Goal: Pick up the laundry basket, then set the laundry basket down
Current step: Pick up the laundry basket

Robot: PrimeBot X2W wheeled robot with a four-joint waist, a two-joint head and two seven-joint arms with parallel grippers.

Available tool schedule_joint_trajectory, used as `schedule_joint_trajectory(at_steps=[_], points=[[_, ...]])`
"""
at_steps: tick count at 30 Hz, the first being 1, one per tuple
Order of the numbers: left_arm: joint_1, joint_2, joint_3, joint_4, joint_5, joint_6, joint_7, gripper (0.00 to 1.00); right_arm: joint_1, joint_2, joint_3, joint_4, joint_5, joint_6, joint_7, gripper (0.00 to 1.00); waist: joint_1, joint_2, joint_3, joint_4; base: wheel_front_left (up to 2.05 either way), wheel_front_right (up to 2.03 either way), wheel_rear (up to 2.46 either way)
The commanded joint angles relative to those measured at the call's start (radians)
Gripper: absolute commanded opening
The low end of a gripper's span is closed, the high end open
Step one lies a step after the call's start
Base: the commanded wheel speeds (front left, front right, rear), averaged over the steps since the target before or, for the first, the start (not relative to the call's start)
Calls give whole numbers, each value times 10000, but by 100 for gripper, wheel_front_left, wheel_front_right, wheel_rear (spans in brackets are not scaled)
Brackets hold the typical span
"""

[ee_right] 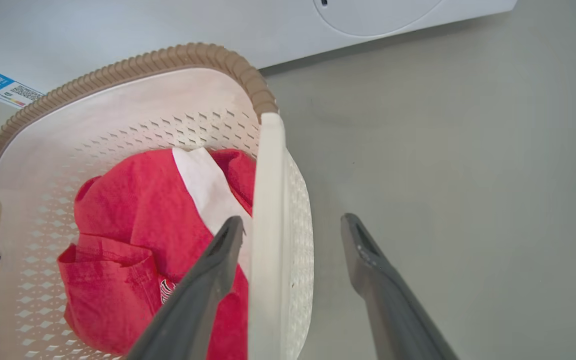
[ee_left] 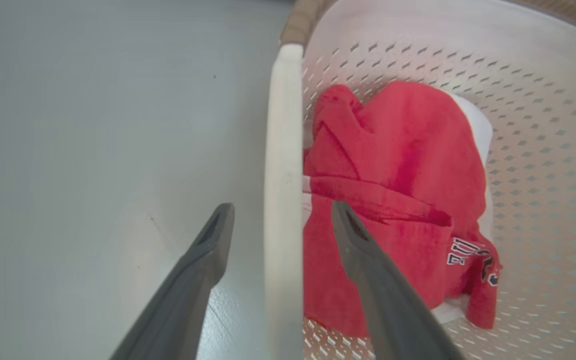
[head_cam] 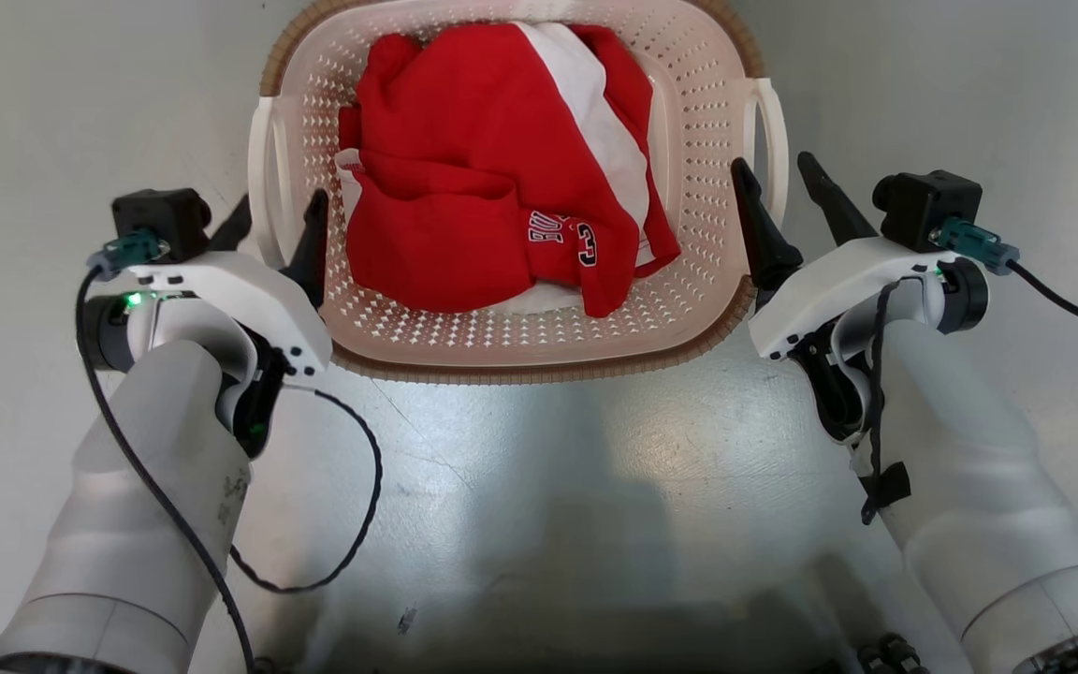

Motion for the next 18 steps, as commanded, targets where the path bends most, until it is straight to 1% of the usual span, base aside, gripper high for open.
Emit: schedule_joint_trajectory(at_steps=[1,10,11,12,13,14,15,18], points=[[22,352,-32,151,-243,-56,-20,100,211,179,311,70,174,71,-138,100,-1,0,46,4,0,0,0],[-534,475,-1022,598,-1038,-56,-48,100,-228,179,838,315,785,71,-138,100,-1,0,327,18,0,0,0],[-566,482,-1115,632,-1129,-56,-49,81,-263,179,904,345,859,71,-138,79,-1,0,348,14,0,0,0],[-595,491,-1204,662,-1221,-56,-50,49,-300,179,958,369,922,71,-138,51,-1,0,364,11,0,0,0],[-624,505,-1293,685,-1305,-56,-51,30,-334,179,1007,387,977,71,-138,36,-1,0,377,7,0,0,0],[-653,522,-1376,704,-1384,-56,-52,0,-362,179,1049,402,1027,71,-138,18,-1,0,387,1,0,0,0],[-685,542,-1448,711,-1461,-56,-52,0,-383,179,1084,416,1072,71,-138,0,-1,0,390,-4,0,0,0],[-805,664,-1491,678,-1576,-56,-54,0,-430,179,1136,457,1144,71,-138,0,-1,0,366,-1,0,0,0]])
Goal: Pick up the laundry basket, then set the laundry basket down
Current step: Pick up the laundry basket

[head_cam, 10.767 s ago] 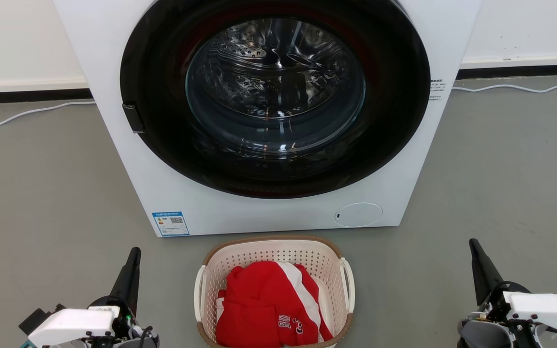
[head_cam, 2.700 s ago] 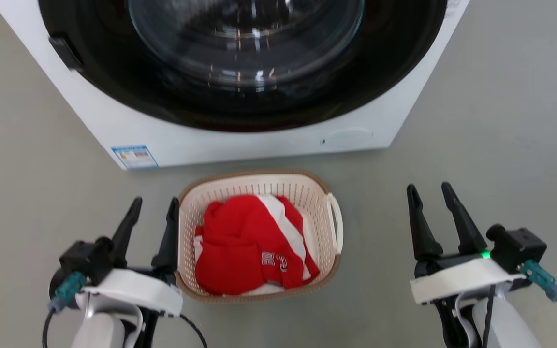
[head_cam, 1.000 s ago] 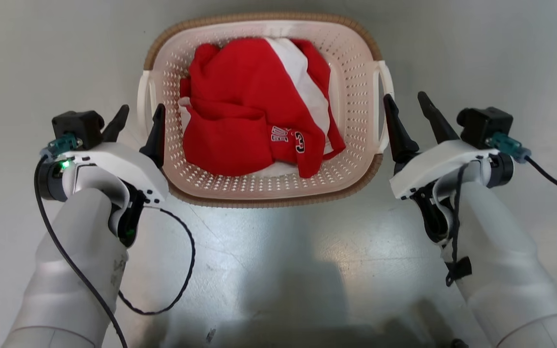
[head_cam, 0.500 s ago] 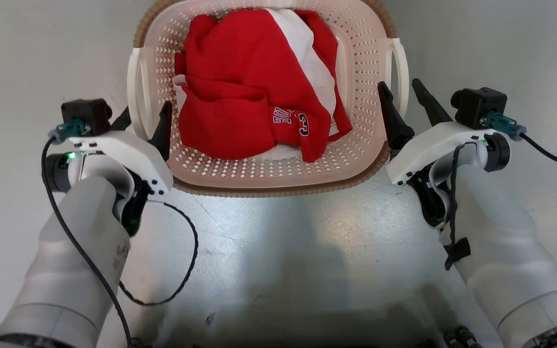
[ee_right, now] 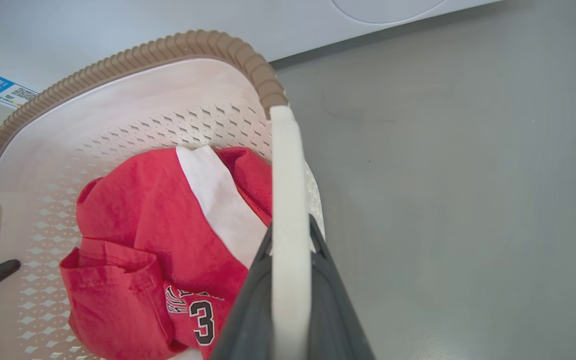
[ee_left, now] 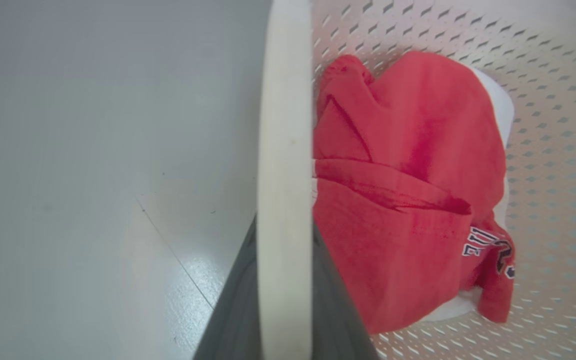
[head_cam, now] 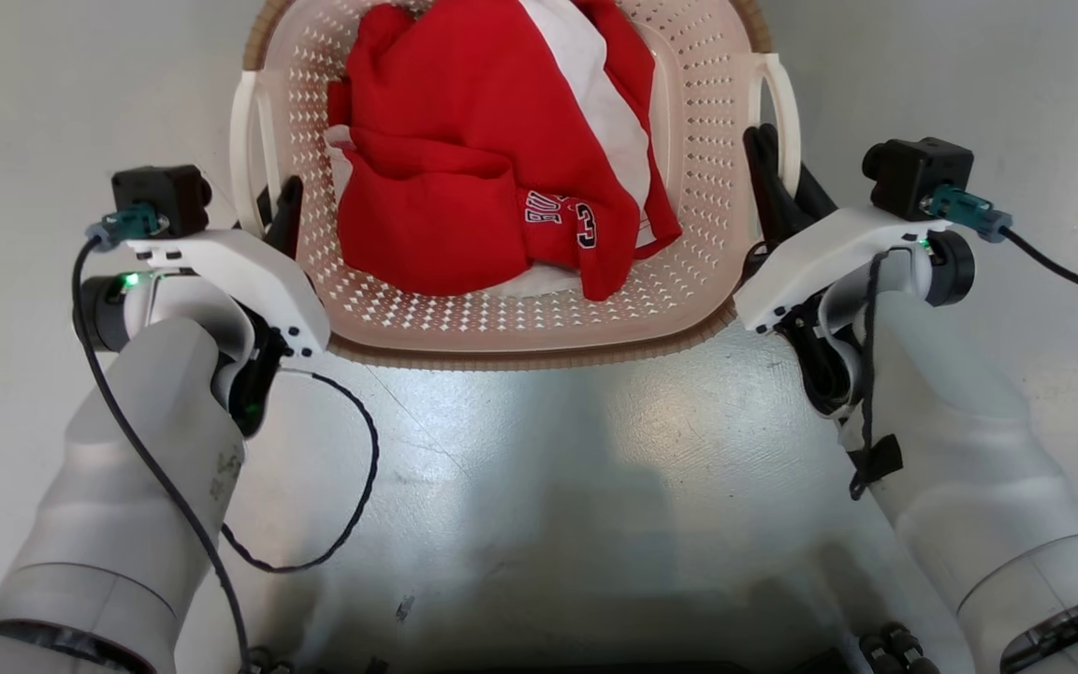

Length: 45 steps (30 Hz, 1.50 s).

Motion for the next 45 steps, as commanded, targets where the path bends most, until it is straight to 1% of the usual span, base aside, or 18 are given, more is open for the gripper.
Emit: schedule_joint_trajectory(at_steps=[1,10,14,20,27,34,38,45], points=[[-98,537,171,-66,-30,-27,-60,0,288,149,208,24,98,75,-99,0,0,0,-38,4,0,0,0],[61,511,47,-53,-164,-27,-61,0,407,149,538,170,350,75,-99,0,0,0,-475,-57,0,0,0],[204,369,-62,77,-219,-27,-62,0,488,149,821,313,512,75,-99,0,0,0,-719,-99,0,0,0],[506,136,-756,342,-487,-27,129,0,670,149,1445,832,1124,75,-99,0,0,0,-1470,-203,0,0,0],[1017,128,-1504,388,-1049,-27,721,0,965,149,2425,1513,2099,75,54,0,0,0,-2885,-337,0,0,0],[1897,-65,-2019,594,-1595,-27,1001,0,1734,149,3340,1599,3009,75,574,0,0,0,-4639,-420,0,0,0],[2418,-208,-2253,703,-1928,-27,1394,0,2236,149,3752,1673,3431,75,763,0,0,0,-5617,-467,0,0,0],[3096,-364,-2591,806,-2382,-27,1916,0,2892,149,4366,1938,3894,75,1211,0,0,0,-6969,-514,0,0,0]])
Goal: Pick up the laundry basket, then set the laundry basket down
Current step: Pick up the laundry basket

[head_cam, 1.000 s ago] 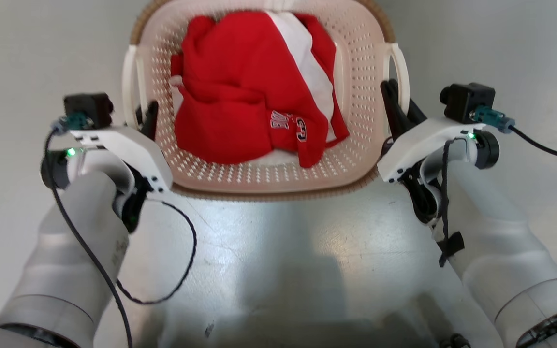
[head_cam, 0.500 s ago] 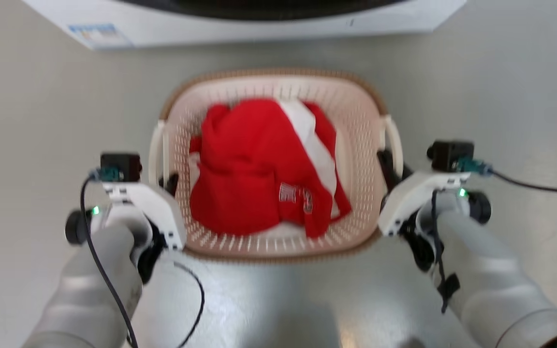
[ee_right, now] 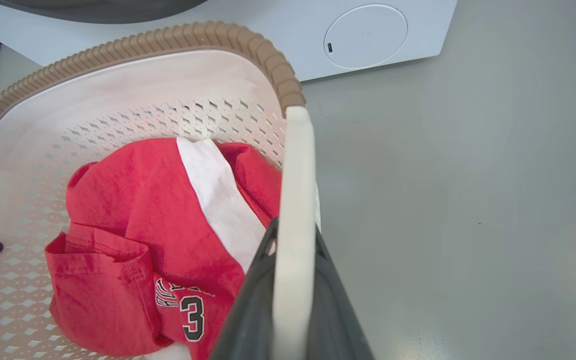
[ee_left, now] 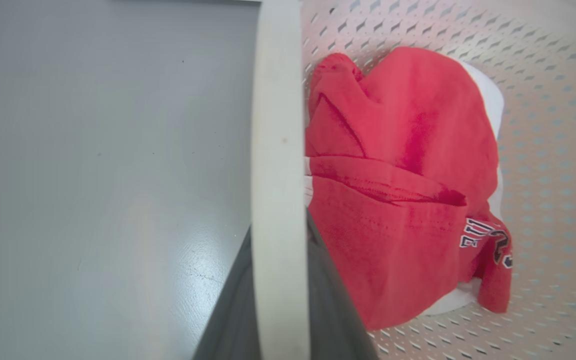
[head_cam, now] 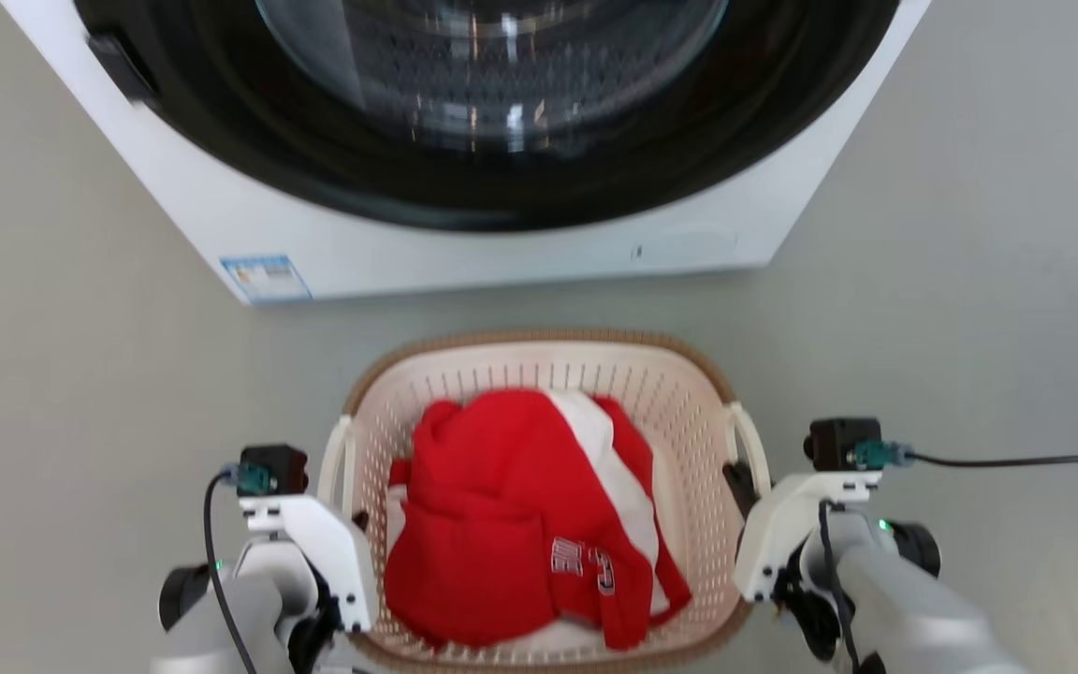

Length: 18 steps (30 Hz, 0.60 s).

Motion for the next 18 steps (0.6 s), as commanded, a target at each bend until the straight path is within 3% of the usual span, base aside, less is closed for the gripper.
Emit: schedule_joint_trajectory(at_steps=[1,18], points=[[35,134,114,-139,-128,-77,-9,0,341,158,233,-14,84,75,65,0,0,0,-788,-56,0,0,0],[1105,-198,-336,140,-1040,-77,1491,0,949,158,1158,-138,1039,75,2108,0,0,0,-3188,-202,0,0,0]])
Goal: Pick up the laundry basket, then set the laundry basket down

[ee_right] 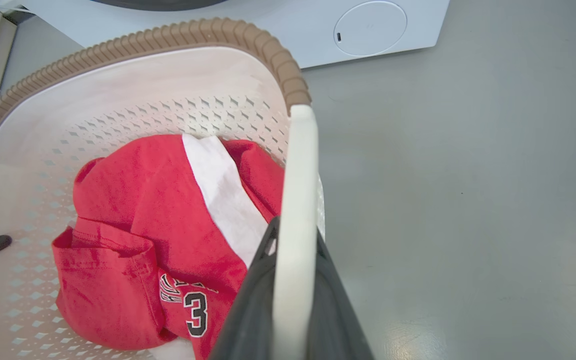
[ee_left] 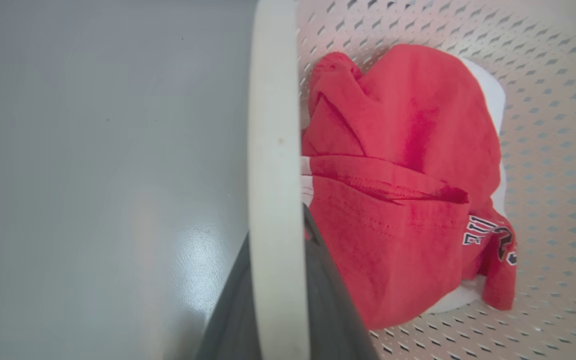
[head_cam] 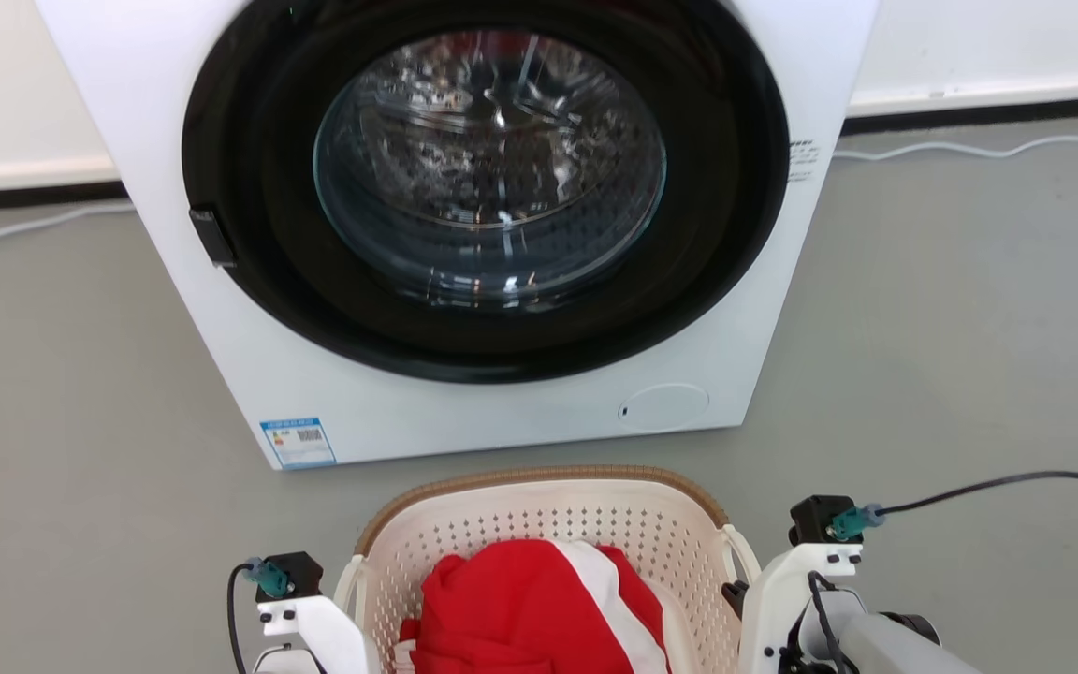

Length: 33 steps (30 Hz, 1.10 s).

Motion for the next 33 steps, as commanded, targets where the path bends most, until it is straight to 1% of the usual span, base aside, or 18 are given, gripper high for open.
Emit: schedule_joint_trajectory(at_steps=[1,5,11,15,33], points=[[-302,6,159,-236,-122,-90,13,0,-90,145,218,-277,64,75,162,0,0,-1,-180,-61,0,0,0],[-349,-3,48,-236,-226,-90,368,0,-249,75,408,-265,171,75,563,0,0,-1,-317,-79,0,0,0],[-361,-25,-77,-213,-370,-90,671,0,-304,-51,545,-218,402,75,781,0,0,-1,-472,-78,0,0,0],[-351,-11,-126,-205,-413,-90,456,0,-239,-71,422,-154,755,75,866,0,0,-1,-538,-80,0,0,0],[-364,-98,-424,-98,-669,-90,549,0,-263,-157,931,-197,1069,75,972,0,0,-1,-629,-157,0,0,0]])
